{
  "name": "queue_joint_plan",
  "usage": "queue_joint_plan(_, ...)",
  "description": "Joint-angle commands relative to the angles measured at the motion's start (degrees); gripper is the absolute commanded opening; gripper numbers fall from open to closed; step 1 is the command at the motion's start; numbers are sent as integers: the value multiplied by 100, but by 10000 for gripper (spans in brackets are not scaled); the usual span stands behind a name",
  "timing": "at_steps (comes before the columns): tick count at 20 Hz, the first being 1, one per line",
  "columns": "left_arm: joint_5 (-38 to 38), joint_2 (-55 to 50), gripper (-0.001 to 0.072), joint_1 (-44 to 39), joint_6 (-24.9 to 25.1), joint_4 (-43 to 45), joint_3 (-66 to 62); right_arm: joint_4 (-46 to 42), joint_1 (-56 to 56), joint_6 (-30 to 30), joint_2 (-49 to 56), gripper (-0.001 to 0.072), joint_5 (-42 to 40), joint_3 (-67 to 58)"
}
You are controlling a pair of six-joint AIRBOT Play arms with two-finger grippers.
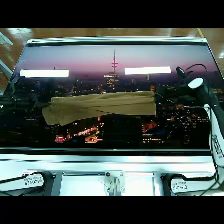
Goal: Fold the shirts.
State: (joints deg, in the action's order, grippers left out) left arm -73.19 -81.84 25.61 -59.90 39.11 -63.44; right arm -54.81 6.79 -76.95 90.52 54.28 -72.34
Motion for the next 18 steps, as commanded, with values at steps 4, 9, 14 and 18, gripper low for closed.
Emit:
queue_joint_plan(4, 50, -1829, 33, -350, -511, -186, -1578, -140, -238, -498, 1180, 65, -566, -951)
queue_joint_plan(9, -61, -2503, 87, -535, -748, -177, -1808, -184, -238, -516, 1497, 65, -374, -949)
queue_joint_plan(14, -765, -2527, 345, -374, -750, -166, -2133, -319, -94, -442, 1150, 672, -210, -951)
queue_joint_plan(18, -1478, -2363, 343, -205, -918, -166, -2588, -490, 435, -968, 1097, 673, 581, -949)
